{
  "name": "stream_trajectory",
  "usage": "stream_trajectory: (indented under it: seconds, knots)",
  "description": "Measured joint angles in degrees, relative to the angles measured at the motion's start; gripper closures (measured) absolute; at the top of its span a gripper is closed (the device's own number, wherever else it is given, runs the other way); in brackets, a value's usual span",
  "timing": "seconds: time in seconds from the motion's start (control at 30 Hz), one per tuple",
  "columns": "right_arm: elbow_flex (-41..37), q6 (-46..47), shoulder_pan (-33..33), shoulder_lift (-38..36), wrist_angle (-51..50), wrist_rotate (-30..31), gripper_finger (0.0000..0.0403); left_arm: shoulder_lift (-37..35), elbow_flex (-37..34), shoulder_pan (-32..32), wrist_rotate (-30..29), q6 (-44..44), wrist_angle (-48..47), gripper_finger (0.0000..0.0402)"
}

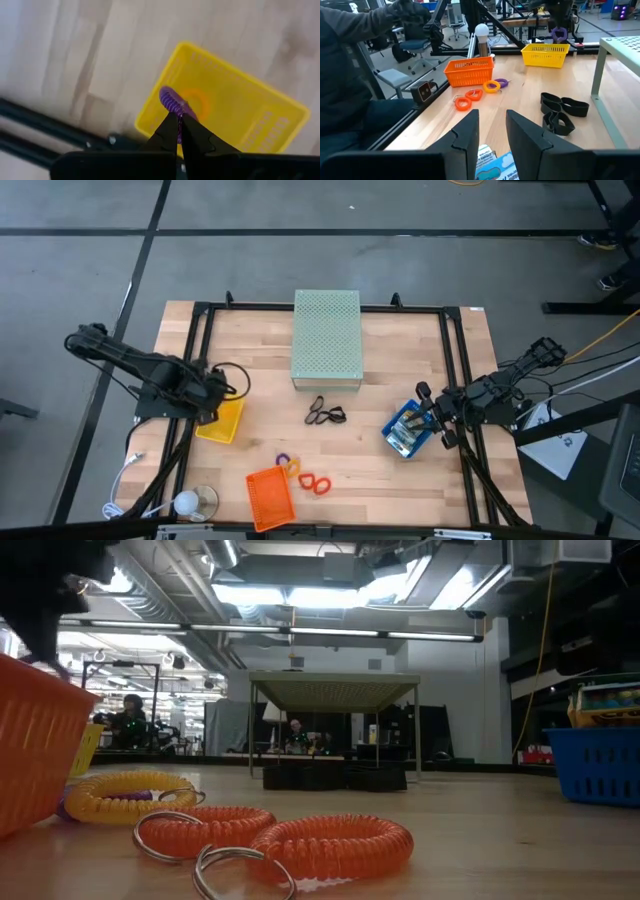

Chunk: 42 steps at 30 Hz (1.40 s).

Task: Pick & Place Office Desk Supplies
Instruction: Put the violet spring keychain into the yellow bin, then put the yellow spring keychain into the yellow bin

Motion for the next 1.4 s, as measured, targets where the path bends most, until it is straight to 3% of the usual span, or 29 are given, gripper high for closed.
stream_trajectory:
  seconds: [0.37,0.77,0.9,1.0,1.2,1.4]
  knots:
    - [0.0,0.0,0.0,0.0,0.0,-0.4,0.0305,-1.5,-11.9,0.0,10.6,-3.0,9.8,0.0371]
    - [0.0,-0.2,0.0,0.0,0.0,-0.4,0.0305,-1.5,-6.7,0.0,4.2,-0.3,9.7,0.0269]
    - [0.0,-0.1,0.0,0.0,0.0,-0.4,0.0305,-1.5,-5.3,0.0,-0.5,6.7,21.0,0.0255]
    - [0.0,0.0,0.0,0.0,0.0,-0.4,0.0305,-0.9,-5.2,0.0,0.2,13.6,35.4,0.0255]
    - [0.0,-0.2,0.0,0.0,0.0,-0.4,0.0305,8.5,-5.2,0.0,3.9,21.5,51.8,0.0261]
    - [0.0,-0.7,0.0,0.0,0.0,-0.2,0.0305,23.1,-4.1,0.5,8.0,21.6,59.3,0.0255]
